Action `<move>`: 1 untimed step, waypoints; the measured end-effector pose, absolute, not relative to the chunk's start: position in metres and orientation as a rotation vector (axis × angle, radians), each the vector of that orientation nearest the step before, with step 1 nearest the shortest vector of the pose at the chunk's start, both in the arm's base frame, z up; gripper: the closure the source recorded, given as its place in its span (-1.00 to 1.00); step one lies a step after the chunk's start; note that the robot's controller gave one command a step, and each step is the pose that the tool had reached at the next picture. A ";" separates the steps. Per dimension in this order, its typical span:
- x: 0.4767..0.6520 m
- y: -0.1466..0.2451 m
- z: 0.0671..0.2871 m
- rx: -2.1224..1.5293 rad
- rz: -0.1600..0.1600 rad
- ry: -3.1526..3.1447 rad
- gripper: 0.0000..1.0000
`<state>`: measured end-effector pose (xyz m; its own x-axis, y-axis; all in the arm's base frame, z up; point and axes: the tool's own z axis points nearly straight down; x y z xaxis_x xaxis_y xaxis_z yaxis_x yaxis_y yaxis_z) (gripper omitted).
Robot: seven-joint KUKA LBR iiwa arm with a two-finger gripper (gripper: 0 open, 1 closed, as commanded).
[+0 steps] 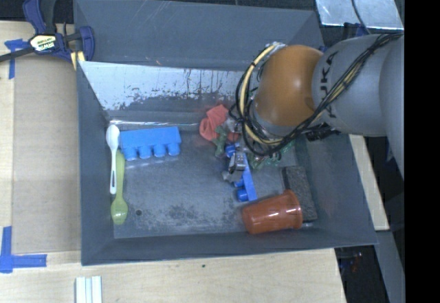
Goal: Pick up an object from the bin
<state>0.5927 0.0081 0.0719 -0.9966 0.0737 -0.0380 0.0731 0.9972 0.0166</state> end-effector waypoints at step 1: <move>0.610 0.005 0.070 -0.073 0.019 3.103 -1.00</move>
Offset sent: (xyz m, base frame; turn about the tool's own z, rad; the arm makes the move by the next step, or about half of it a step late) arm 0.0009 -0.0186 -0.0019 -0.0839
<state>0.6105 0.0046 0.0704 -0.9982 -0.0465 -0.0378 -0.0469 0.9988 0.0115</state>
